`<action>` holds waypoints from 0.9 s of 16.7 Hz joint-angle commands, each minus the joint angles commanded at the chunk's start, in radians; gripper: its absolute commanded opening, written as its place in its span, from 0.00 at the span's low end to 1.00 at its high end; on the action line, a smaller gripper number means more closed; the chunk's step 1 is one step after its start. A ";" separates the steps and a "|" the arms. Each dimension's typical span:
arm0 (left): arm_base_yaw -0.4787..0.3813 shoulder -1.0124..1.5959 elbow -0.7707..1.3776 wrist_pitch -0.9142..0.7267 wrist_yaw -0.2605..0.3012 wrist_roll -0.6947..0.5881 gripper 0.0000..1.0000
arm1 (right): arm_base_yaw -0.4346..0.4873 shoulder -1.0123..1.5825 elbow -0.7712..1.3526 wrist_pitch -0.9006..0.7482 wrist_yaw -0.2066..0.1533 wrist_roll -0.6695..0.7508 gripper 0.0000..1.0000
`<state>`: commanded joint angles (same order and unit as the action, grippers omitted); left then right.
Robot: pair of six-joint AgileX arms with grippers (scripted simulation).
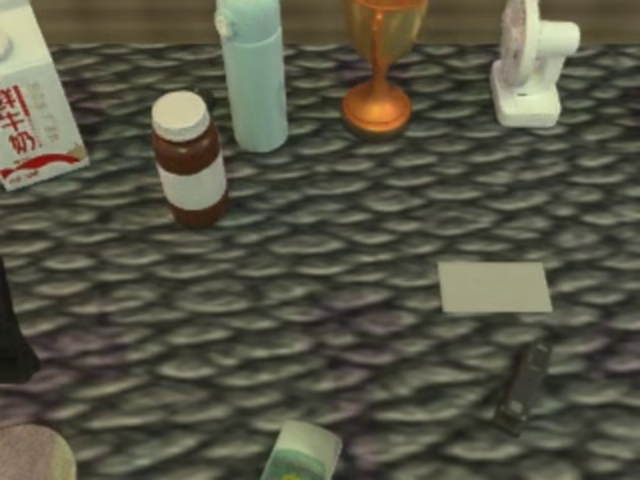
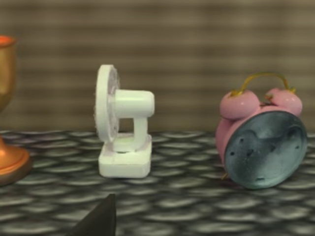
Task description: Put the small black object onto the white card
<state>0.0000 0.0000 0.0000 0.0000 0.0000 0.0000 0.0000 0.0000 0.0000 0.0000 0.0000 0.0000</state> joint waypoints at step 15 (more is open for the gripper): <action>0.000 0.000 0.000 0.000 0.000 0.000 1.00 | 0.276 0.898 0.642 -0.599 0.002 0.553 1.00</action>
<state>0.0000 0.0000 0.0000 0.0000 0.0000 0.0000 0.2765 0.8981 0.6424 -0.5990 0.0023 0.5532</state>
